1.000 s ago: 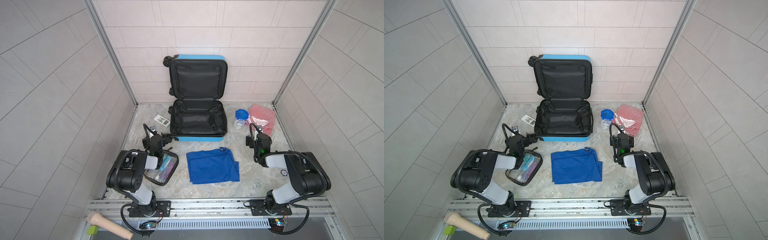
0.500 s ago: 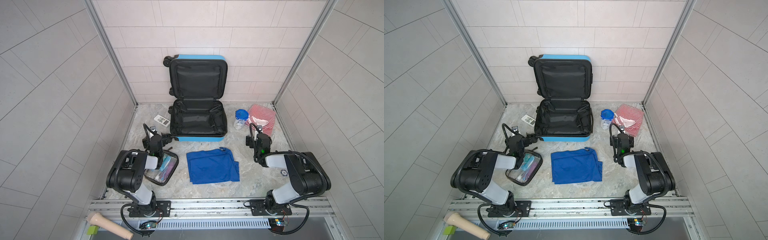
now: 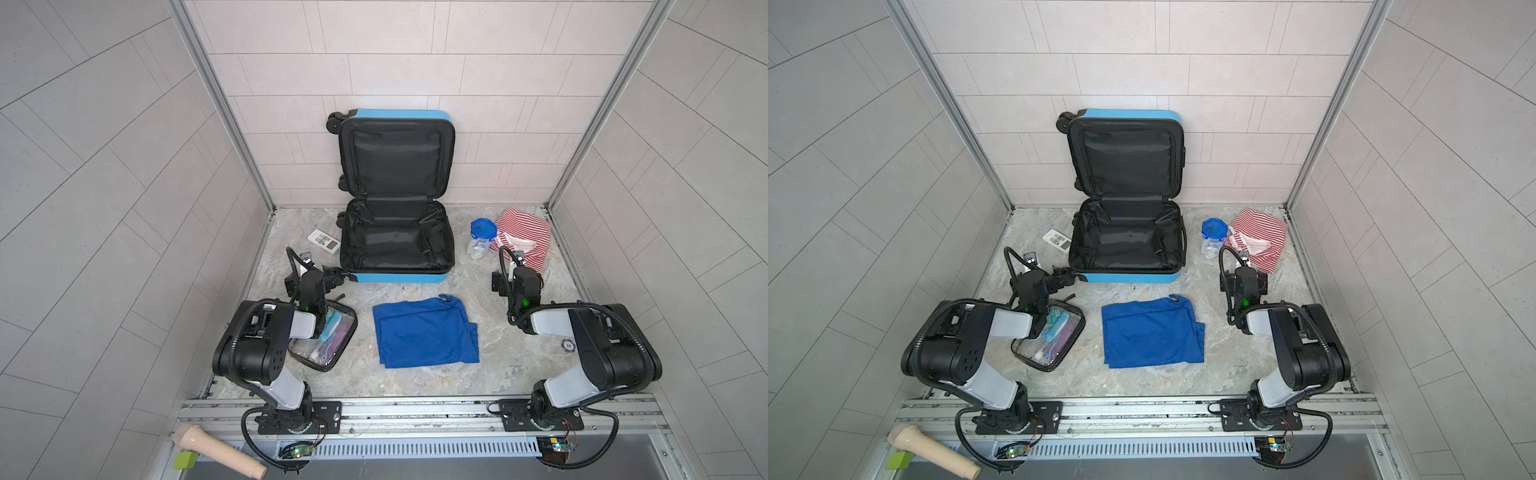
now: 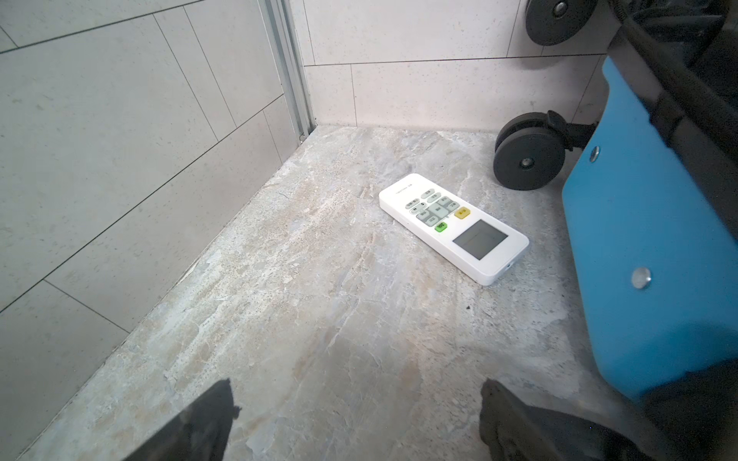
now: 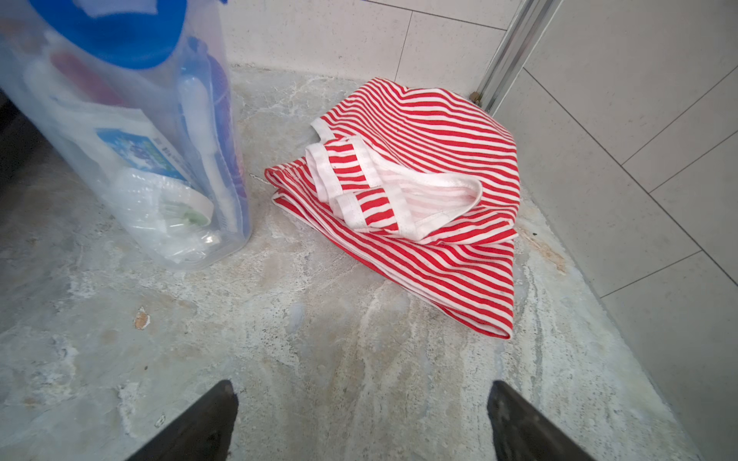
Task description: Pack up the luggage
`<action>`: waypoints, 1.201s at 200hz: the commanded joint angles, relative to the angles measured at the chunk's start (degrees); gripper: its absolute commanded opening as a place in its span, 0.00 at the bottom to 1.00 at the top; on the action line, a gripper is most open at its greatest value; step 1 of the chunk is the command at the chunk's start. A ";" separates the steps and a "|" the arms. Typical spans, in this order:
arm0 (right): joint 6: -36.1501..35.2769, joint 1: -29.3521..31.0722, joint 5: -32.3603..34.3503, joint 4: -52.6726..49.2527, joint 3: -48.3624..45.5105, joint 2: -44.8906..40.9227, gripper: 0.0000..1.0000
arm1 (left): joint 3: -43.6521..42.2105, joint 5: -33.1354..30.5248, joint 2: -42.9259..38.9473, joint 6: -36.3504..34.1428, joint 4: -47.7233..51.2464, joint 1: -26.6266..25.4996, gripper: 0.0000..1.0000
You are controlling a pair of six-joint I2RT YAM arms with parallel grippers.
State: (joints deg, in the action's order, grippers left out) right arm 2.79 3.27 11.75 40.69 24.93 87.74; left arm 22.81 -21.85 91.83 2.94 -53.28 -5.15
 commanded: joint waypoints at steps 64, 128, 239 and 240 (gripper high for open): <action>-0.15 0.10 0.27 0.66 -0.10 -1.17 0.99 | -0.64 0.29 -0.73 -0.74 -1.51 0.36 1.00; 1.31 0.16 3.62 -11.10 3.70 -8.59 1.00 | 0.57 -0.77 -12.58 -0.38 10.79 0.01 1.00; 23.17 -1.05 12.38 -57.05 21.23 -29.59 0.99 | 16.13 -0.87 -49.42 21.25 57.00 -0.40 1.00; 23.38 -1.15 12.22 -57.75 21.66 -29.49 1.00 | 16.26 -0.89 -49.79 21.72 57.47 -0.39 1.00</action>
State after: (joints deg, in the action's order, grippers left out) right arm 16.69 3.05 19.90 2.46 39.29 59.79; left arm 35.62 -21.61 48.99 12.97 -12.32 -5.43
